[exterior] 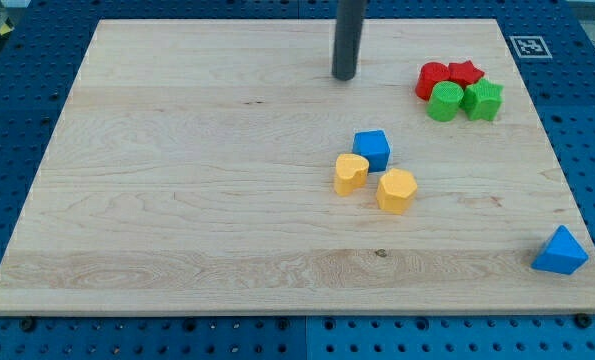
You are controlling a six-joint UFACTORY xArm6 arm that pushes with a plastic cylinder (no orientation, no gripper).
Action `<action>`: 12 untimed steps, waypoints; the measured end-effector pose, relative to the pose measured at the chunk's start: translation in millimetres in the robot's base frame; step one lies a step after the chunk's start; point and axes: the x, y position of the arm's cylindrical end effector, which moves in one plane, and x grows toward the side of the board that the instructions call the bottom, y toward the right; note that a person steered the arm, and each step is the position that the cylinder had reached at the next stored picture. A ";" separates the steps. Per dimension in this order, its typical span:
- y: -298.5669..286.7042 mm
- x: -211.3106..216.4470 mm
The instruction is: Push the cube into the yellow heart
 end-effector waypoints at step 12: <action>-43.1 147.6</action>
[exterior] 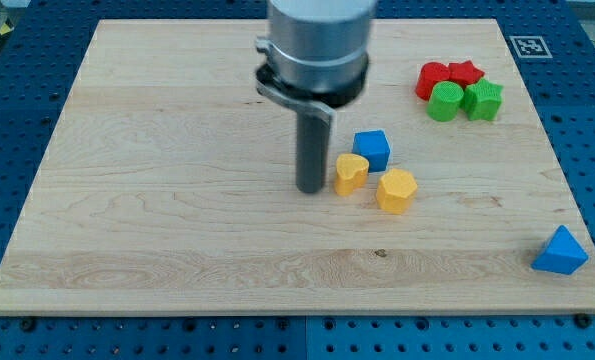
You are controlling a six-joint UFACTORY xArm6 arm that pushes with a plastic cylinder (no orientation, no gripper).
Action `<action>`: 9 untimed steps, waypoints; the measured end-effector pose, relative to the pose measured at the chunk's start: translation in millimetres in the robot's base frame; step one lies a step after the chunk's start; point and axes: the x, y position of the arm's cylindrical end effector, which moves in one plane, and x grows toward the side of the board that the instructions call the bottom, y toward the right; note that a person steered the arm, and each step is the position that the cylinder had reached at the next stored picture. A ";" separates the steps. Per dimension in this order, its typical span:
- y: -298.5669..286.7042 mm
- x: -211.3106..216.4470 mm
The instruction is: Push the cube into the yellow heart
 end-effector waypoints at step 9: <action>75.3 -37.0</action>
